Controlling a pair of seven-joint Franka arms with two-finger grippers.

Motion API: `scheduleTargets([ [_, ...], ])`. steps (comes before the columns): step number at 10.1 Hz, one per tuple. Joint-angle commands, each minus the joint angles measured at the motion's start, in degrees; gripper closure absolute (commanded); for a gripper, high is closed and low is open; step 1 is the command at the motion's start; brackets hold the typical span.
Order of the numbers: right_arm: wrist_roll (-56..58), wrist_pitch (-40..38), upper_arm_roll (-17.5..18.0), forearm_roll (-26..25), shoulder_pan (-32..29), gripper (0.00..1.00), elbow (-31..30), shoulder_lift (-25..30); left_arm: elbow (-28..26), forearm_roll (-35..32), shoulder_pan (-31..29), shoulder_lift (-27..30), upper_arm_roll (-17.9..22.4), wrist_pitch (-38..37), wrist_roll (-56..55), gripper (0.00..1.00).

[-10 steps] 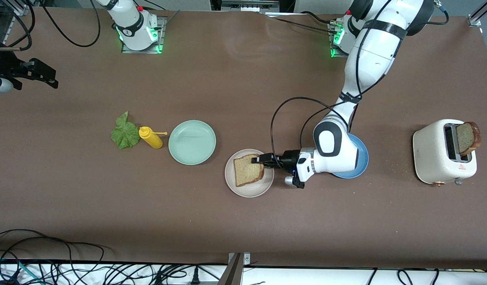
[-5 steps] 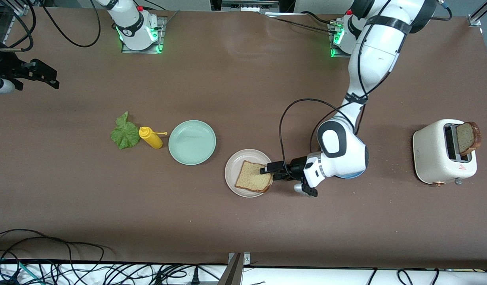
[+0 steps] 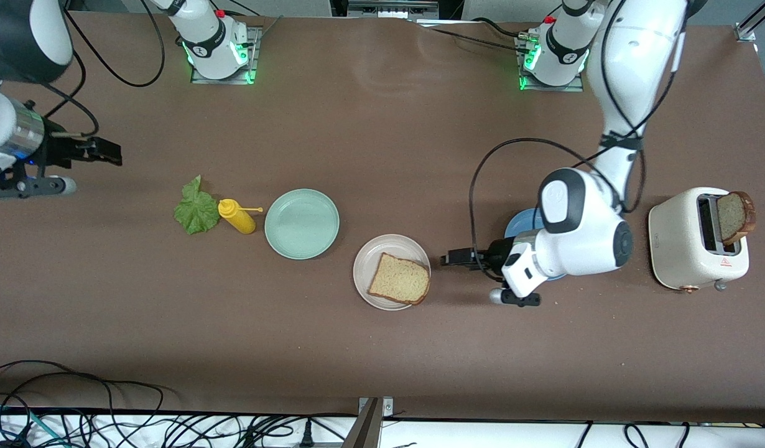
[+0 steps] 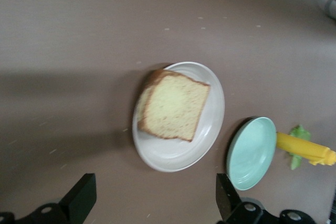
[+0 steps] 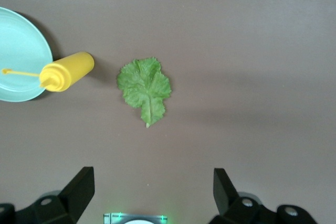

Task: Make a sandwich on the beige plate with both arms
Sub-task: 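Grasp the lettuce leaf with the right gripper while the left gripper returns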

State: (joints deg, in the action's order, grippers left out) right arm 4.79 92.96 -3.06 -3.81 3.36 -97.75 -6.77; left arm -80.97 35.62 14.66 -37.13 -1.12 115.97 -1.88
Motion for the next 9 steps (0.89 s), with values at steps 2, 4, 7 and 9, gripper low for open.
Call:
scheduleTargets([
  [2,-0.7,12.5,0.3,1.1,0.6,0.00,-10.0,-1.8,-1.3,-16.9,-4.8,6.6,-0.1,-10.0,-10.5,0.00],
  [4,-0.9,23.1,0.3,2.5,0.7,0.00,-18.4,-2.8,-1.2,-23.6,-10.8,8.3,-0.1,-16.2,-10.3,0.00],
  [7,-0.9,31.3,0.3,3.5,0.6,0.00,-25.5,-8.4,-0.9,-36.4,-16.7,10.9,-0.1,-21.3,-10.3,0.00],
  [9,-0.8,35.1,0.3,3.5,0.7,0.00,-27.9,-11.1,-0.8,-40.3,-20.1,11.3,-0.1,-23.4,-9.9,0.00],
])
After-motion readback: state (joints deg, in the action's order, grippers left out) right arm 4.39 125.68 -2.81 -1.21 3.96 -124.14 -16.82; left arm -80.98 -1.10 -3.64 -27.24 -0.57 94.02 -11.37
